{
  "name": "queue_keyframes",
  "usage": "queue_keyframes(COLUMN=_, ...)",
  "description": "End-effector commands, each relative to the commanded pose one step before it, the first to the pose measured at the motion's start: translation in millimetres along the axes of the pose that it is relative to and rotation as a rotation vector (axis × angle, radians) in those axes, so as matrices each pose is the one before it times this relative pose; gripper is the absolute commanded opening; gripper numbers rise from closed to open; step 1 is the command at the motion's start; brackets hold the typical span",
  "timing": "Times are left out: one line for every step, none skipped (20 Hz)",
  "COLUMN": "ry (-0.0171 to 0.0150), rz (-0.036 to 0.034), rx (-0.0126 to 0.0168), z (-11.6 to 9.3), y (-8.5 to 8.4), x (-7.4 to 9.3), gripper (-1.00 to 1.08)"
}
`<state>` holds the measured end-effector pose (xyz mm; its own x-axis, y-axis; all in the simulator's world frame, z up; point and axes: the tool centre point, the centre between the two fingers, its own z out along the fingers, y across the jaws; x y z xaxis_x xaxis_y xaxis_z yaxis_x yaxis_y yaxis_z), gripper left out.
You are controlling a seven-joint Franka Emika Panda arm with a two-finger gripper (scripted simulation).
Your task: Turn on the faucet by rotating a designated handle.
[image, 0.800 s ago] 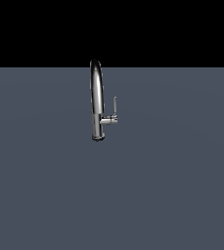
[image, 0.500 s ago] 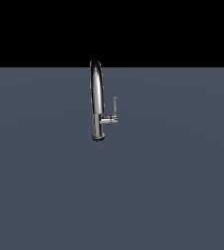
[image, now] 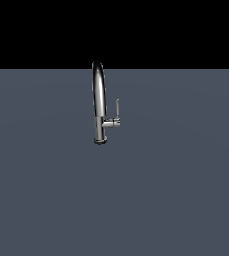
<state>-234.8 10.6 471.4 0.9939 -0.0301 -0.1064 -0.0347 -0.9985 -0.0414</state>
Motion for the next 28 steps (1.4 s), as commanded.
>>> queue_keyframes(ry=-0.02365, rz=0.02064, rx=0.02118, z=0.74, y=-1.91, x=9.89, gripper=-1.00)
queue_keyframes(ry=-0.01089, rz=0.00957, rx=0.00994, z=0.25, y=-0.92, x=4.59, gripper=-1.00)
queue_keyframes(ry=-0.01162, rz=0.01020, rx=0.01060, z=0.26, y=-0.98, x=4.90, gripper=-1.00)
queue_keyframes(ry=-0.01237, rz=0.01086, rx=0.01128, z=0.28, y=-1.04, x=5.21, gripper=-1.00)
queue_keyframes(ry=-0.01307, rz=0.01147, rx=0.01193, z=0.29, y=-1.10, x=5.51, gripper=-1.00)
queue_keyframes(ry=-0.01339, rz=0.01175, rx=0.01223, z=0.30, y=-1.12, x=5.65, gripper=-1.00)
queue_keyframes(ry=-0.01348, rz=0.01182, rx=0.01231, z=0.30, y=-1.13, x=5.68, gripper=-1.00)
queue_keyframes(ry=-0.01356, rz=0.01189, rx=0.01239, z=0.29, y=-1.14, x=5.72, gripper=-1.00)
queue_keyframes(ry=-0.01364, rz=0.01195, rx=0.01247, z=0.29, y=-1.14, x=5.75, gripper=-1.00)
queue_keyframes(ry=-0.01373, rz=0.01202, rx=0.01256, z=0.29, y=-1.15, x=5.79, gripper=-1.00)
queue_keyframes(ry=-0.01380, rz=0.01208, rx=0.01263, z=0.29, y=-1.16, x=5.82, gripper=-1.00)
queue_keyframes(ry=-0.01389, rz=0.01214, rx=0.01272, z=0.29, y=-1.16, x=5.85, gripper=-1.00)
queue_keyframes(ry=-0.01396, rz=0.01220, rx=0.01280, z=0.28, y=-1.16, x=5.88, gripper=-1.00)
queue_keyframes(ry=-0.01403, rz=0.01225, rx=0.01287, z=0.28, y=-1.17, x=5.91, gripper=-1.00)
queue_keyframes(ry=-0.01411, rz=0.01231, rx=0.01295, z=0.28, y=-1.17, x=5.94, gripper=-1.00)
queue_keyframes(ry=-0.01417, rz=0.01235, rx=0.01302, z=0.28, y=-1.18, x=5.97, gripper=-1.00)
queue_keyframes(ry=-0.01425, rz=0.01240, rx=0.01310, z=0.27, y=-1.18, x=6.00, gripper=-1.00)
queue_keyframes(ry=-0.01431, rz=0.01245, rx=0.01317, z=0.27, y=-1.19, x=6.02, gripper=-1.00)
queue_keyframes(ry=-0.01438, rz=0.01249, rx=0.01324, z=0.27, y=-1.19, x=6.05, gripper=-1.00)
queue_keyframes(ry=-0.01445, rz=0.01254, rx=0.01331, z=0.27, y=-1.19, x=6.07, gripper=-1.00)
queue_keyframes(ry=-0.01451, rz=0.01257, rx=0.01338, z=0.26, y=-1.20, x=6.09, gripper=-1.00)
queue_keyframes(ry=-0.01458, rz=0.01261, rx=0.01345, z=0.26, y=-1.20, x=6.12, gripper=-1.00)
queue_keyframes(ry=-0.01464, rz=0.01265, rx=0.01351, z=0.26, y=-1.21, x=6.14, gripper=-1.00)
queue_keyframes(ry=-0.01471, rz=0.01269, rx=0.01358, z=0.26, y=-1.21, x=6.16, gripper=-1.00)
queue_keyframes(ry=-0.01477, rz=0.01272, rx=0.01365, z=0.25, y=-1.21, x=6.19, gripper=-1.00)
queue_keyframes(ry=-0.01484, rz=0.01276, rx=0.01372, z=0.25, y=-1.21, x=6.21, gripper=-1.00)
queue_keyframes(ry=-0.01491, rz=0.01280, rx=0.01378, z=0.25, y=-1.22, x=6.23, gripper=-1.00)
queue_keyframes(ry=-0.01498, rz=0.01284, rx=0.01386, z=0.24, y=-1.22, x=6.25, gripper=-1.00)
